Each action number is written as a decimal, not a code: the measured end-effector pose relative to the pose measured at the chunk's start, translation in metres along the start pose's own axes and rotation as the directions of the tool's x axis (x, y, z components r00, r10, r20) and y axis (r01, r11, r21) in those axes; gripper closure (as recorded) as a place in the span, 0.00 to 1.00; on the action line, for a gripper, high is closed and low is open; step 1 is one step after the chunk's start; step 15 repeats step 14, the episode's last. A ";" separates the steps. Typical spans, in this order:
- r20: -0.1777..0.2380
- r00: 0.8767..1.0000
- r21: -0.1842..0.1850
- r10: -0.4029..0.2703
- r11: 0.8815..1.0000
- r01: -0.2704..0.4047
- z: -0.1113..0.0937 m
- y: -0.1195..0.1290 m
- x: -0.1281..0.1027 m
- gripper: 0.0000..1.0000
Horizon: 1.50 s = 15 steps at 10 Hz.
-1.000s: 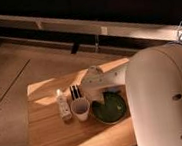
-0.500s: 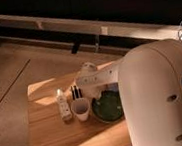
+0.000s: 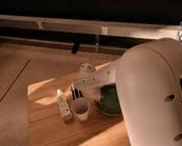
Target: Pick up the ceramic bowl
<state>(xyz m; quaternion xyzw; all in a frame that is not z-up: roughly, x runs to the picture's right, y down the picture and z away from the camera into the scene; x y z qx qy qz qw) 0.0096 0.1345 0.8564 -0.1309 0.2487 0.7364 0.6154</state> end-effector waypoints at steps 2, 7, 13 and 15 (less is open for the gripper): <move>0.047 0.999 -0.016 0.019 1.000 -0.018 -0.023 0.001 -0.015 1.00; 0.081 0.997 -0.038 0.005 0.999 -0.002 -0.048 0.007 -0.017 1.00; 0.262 0.958 -0.132 -0.116 0.979 0.155 -0.162 0.053 -0.005 1.00; 0.262 0.958 -0.133 -0.118 0.979 0.157 -0.162 0.054 -0.005 1.00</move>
